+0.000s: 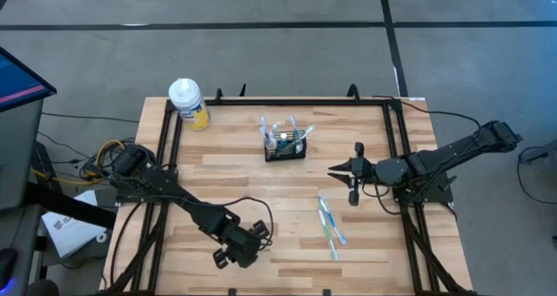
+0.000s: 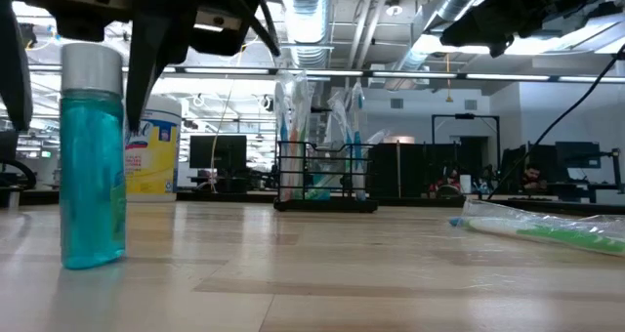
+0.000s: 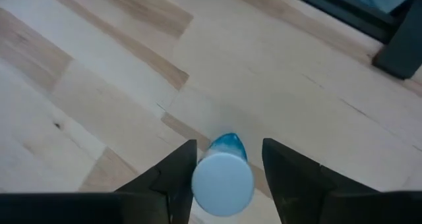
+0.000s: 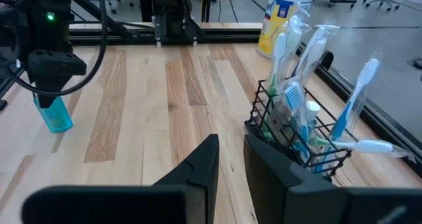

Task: Pick & Place toothbrushing station
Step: Put the mouthwash into the black mesh organizer

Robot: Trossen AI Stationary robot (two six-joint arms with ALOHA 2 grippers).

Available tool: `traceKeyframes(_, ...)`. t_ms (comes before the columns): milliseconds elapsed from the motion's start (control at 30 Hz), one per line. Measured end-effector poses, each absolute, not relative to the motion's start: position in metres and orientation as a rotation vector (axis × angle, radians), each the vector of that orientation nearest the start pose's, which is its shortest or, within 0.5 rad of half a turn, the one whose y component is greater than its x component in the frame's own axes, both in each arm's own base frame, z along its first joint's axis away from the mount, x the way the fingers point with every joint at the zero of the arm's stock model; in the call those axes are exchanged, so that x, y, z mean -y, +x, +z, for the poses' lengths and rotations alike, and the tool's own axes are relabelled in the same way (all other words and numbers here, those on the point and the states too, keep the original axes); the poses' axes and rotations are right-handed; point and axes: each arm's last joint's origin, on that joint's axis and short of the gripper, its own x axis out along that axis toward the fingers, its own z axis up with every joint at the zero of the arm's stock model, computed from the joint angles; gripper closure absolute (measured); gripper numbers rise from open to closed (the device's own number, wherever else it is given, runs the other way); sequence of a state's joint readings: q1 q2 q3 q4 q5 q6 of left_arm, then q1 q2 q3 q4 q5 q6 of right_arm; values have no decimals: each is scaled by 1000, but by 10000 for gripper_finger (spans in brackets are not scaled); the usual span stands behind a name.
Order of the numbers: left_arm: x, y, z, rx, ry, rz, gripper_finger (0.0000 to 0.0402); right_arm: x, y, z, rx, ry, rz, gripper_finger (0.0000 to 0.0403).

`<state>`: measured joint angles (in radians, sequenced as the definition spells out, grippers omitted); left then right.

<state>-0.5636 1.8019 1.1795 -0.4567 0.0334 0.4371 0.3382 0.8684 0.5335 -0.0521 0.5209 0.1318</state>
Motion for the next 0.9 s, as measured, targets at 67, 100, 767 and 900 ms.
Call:
traceKeyframes(67, 194, 305, 182, -922, 669, -766, 244, -48, 182, 246, -339, -32, -205, 340)
traceKeyframes(100, 194, 305, 182, -917, 668, -765, 247, -48, 182, 245, -344, -35, -205, 340)
traceKeyframes(767, 194, 306, 183, -901, 666, -760, 310, -49, 182, 246, -340, -33, -205, 340)
traceKeyframes(900, 192, 308, 183, -910, 635, -738, 314, -49, 182, 246, -340, -33, -205, 340)
